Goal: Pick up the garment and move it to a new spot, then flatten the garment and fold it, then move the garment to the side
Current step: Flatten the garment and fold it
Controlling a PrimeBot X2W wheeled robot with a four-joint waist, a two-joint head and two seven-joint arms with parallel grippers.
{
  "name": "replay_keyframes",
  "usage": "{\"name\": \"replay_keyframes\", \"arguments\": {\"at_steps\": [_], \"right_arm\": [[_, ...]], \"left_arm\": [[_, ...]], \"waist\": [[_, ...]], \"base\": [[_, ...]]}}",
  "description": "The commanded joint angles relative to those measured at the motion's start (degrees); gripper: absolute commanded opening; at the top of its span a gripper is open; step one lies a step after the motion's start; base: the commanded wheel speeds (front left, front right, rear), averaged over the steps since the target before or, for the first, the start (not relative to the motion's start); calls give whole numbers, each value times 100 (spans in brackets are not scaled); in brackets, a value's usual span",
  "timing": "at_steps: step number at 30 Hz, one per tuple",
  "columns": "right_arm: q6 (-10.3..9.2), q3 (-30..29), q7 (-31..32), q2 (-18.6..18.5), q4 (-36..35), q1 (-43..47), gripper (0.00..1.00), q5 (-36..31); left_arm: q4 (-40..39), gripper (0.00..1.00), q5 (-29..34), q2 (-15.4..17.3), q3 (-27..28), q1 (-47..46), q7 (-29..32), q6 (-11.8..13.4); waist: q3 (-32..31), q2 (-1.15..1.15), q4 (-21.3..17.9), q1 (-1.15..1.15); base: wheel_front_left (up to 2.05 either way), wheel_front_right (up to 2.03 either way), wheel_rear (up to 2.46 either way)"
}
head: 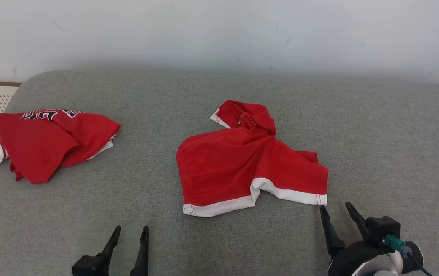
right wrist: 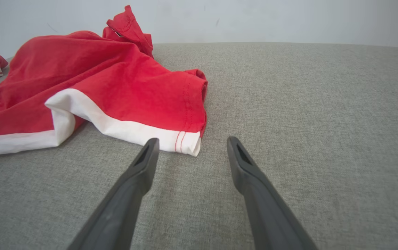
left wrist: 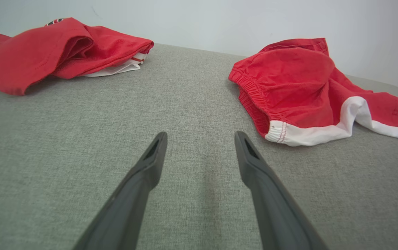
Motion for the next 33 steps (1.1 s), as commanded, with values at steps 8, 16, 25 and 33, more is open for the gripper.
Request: {"name": "replay_keyframes", "arguments": {"at_steps": [8, 16, 25, 33], "right_arm": [[-2, 35, -28, -16, 88, -234, 100, 78], [-2, 178, -28, -44, 50, -441, 100, 116], [-2, 325, -29, -106, -86, -543, 100, 129], [-2, 382, -29, -146, -223, -534, 100, 187]], "left_arm": [[158, 100, -149, 5, -371, -386, -5, -303], [436, 100, -406, 7, -805, -806, -5, -607], [765, 100, -764, 7, -878, -1191, -5, -732], [925, 98, -1200, 51, -1304, -1366, -5, -747]], "waist": [[285, 0, -19, 0], [573, 0, -154, 0], [787, 0, -371, 0], [831, 0, -499, 0]], "base": [[0, 0, 0], [0, 0, 0], [0, 0, 0], [0, 0, 0]]}}
